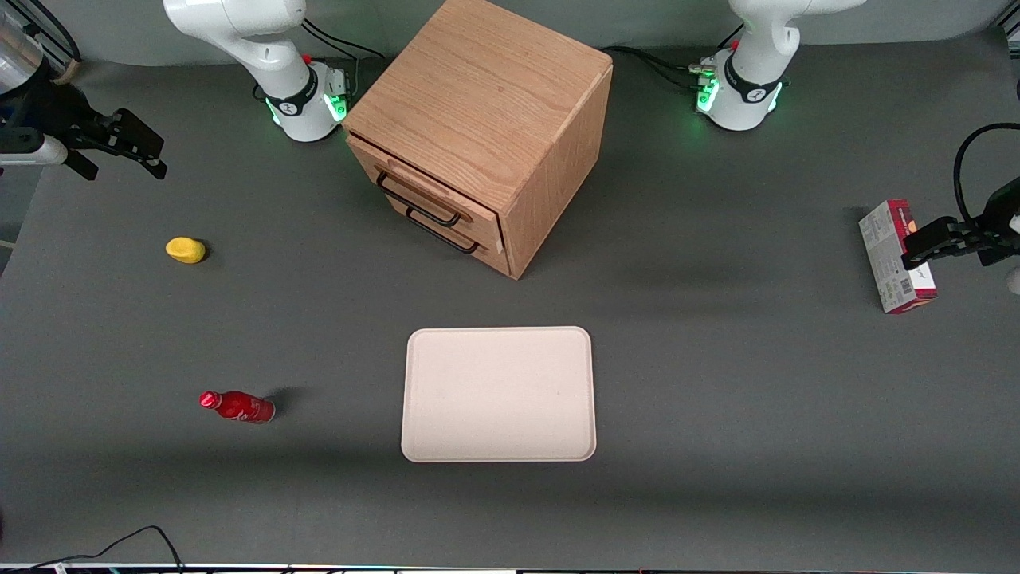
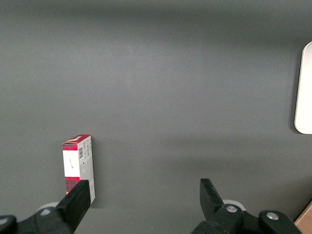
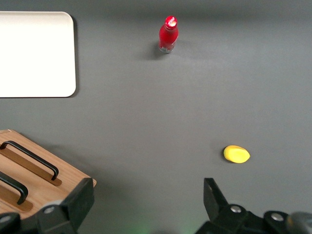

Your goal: Close top drawer

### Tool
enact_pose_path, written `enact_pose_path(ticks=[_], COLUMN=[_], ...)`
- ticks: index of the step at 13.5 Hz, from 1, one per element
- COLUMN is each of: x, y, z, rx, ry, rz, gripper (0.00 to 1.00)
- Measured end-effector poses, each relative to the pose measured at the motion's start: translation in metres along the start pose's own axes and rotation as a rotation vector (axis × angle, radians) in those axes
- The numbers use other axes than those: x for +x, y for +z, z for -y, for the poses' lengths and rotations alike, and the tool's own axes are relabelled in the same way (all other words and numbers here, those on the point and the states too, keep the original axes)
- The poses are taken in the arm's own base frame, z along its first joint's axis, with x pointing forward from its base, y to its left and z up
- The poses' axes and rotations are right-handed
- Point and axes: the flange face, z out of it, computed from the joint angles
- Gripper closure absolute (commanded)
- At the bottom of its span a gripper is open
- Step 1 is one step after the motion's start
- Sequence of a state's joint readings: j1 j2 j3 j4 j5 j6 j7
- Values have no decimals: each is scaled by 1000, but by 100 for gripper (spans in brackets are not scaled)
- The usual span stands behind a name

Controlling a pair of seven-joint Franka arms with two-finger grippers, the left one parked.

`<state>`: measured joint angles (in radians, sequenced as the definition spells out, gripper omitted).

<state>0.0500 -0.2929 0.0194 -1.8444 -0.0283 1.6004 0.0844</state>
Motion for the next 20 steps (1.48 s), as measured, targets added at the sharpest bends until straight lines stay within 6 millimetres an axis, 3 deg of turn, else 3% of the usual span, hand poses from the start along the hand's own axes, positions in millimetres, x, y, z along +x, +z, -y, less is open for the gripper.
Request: enact_pose_path(ticks=[9,20], x=[3,5], y=[13,12], z=[3,3], rx=[-1,0], ry=[-5,-5], rz=[18,2], gripper=[0,0])
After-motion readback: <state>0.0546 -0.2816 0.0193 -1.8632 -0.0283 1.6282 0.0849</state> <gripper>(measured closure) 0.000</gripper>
